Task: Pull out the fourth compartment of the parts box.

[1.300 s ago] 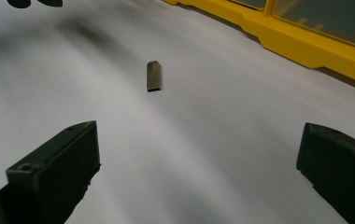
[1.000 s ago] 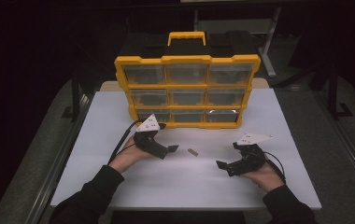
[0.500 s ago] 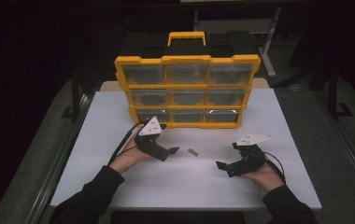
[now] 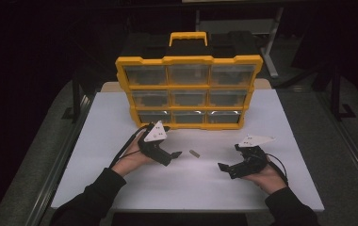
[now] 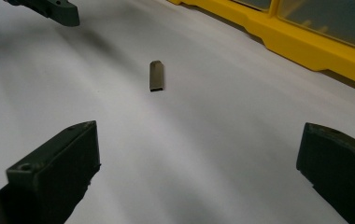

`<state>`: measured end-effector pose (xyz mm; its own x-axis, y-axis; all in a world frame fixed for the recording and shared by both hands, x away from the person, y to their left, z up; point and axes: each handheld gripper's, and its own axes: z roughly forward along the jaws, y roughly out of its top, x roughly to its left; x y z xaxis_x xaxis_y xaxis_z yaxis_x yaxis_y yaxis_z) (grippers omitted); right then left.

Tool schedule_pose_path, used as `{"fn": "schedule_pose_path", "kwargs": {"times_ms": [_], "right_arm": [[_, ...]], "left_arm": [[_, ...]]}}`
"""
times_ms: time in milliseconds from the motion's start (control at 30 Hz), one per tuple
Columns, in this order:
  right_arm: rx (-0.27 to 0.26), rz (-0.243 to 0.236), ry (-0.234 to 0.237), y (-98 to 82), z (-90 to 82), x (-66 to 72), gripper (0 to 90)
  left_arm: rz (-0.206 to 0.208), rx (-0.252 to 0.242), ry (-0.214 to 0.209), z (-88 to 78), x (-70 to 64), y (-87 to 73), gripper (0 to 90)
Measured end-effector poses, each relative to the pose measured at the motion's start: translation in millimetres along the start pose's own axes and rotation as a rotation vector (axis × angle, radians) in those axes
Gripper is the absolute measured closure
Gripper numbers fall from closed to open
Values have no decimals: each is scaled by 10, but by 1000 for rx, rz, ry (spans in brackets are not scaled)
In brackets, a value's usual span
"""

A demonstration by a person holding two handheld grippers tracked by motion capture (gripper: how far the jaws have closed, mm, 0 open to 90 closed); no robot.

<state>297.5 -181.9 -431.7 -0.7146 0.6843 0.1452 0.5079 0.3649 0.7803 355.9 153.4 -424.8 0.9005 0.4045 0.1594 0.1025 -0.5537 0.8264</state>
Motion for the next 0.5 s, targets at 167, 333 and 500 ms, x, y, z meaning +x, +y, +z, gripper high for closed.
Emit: {"fn": "schedule_pose_path", "kwargs": {"times_ms": [167,333,500], "right_arm": [[1,-1,-1,-1,-1,-1,0],[2,-5,-2,-3,-4,3,0],[4,-7,-5,-5,-10,2,0]], "left_arm": [[25,7,13,5,-16,-3,0],[38,0,28,-14,-15,-12,0],[62,-6,47,-33,-19,-12,0]]}}
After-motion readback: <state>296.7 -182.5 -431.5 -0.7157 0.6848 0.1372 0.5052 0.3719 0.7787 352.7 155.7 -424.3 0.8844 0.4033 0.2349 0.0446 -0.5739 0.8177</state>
